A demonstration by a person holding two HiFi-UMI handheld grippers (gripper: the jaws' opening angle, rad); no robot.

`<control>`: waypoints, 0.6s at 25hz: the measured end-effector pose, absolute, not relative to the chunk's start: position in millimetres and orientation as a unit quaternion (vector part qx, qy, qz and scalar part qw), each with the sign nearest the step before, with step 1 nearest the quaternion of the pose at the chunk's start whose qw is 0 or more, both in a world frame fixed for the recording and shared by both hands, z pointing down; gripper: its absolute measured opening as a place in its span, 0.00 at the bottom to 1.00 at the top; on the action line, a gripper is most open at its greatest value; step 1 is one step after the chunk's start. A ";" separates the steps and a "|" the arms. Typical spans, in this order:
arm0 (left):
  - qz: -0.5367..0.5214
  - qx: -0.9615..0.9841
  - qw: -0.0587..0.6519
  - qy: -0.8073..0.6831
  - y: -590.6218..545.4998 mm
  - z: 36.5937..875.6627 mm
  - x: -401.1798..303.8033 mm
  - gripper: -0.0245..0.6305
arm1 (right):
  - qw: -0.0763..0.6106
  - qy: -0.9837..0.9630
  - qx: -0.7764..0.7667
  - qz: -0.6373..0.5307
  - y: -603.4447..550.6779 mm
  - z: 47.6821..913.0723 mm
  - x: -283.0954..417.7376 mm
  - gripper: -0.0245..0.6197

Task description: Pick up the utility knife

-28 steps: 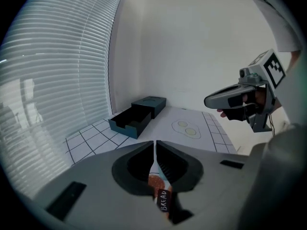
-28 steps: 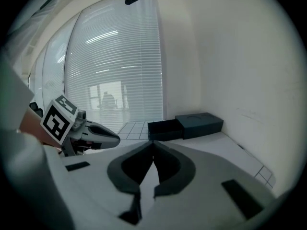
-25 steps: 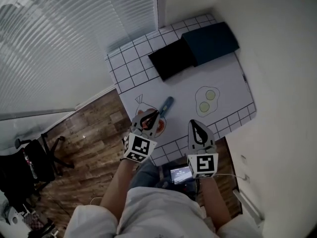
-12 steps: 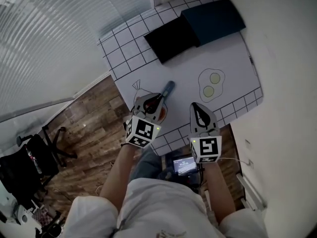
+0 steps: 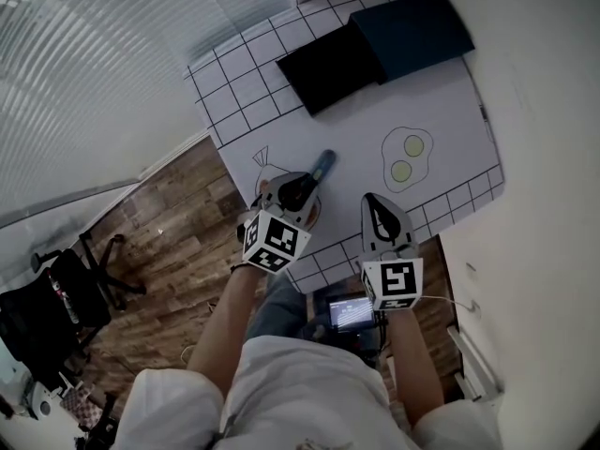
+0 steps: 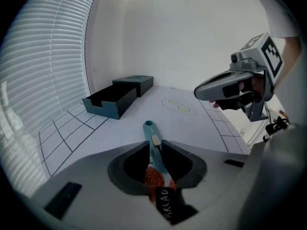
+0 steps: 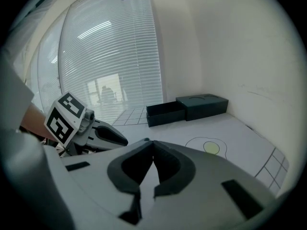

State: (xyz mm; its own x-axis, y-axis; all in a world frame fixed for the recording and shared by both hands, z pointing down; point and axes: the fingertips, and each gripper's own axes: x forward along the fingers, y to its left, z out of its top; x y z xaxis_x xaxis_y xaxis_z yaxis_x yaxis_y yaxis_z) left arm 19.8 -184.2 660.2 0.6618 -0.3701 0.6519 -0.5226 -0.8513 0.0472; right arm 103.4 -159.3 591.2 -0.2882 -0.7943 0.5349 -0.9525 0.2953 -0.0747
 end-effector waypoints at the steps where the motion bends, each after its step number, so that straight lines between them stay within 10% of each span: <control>1: 0.329 0.904 0.121 -0.247 -184.1 661.8 19.4 0.16 | 0.203 -0.779 0.561 0.195 -158.6 591.2 103.2 0.05; 15: 0.341 0.890 0.159 -0.258 -185.6 663.0 18.4 0.18 | 0.201 -0.780 0.557 0.204 -149.9 590.4 102.5 0.05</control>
